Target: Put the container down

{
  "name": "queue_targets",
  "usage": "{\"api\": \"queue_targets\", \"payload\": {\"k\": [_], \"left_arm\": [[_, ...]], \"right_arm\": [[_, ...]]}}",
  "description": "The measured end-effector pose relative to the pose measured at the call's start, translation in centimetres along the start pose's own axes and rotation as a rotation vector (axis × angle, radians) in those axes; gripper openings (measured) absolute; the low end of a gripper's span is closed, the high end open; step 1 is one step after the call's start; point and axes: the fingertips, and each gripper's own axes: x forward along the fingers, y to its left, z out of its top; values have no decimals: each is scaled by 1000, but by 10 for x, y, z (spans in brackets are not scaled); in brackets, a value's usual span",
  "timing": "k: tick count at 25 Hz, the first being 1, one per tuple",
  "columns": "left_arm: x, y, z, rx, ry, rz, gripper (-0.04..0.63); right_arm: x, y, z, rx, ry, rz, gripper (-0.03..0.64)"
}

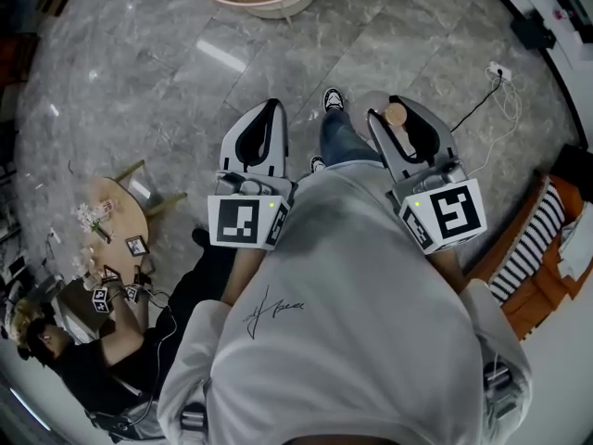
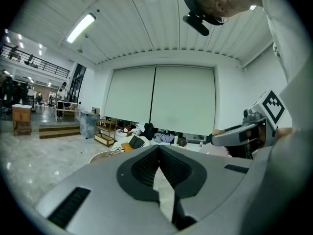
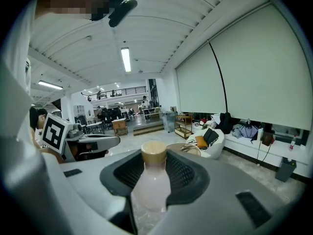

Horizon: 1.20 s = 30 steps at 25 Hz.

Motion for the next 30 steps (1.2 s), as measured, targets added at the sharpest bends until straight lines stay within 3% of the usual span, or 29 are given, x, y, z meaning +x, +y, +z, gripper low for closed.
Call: {"api": "queue_targets", "payload": {"k": [19, 30], "left_arm": [[140, 47, 38, 8, 36, 21, 18], [188, 45, 44, 14, 49, 45, 18]], "right_arm": [[113, -90, 45, 4, 31, 95, 147], [140, -138, 48, 18, 54, 112, 147]]}}
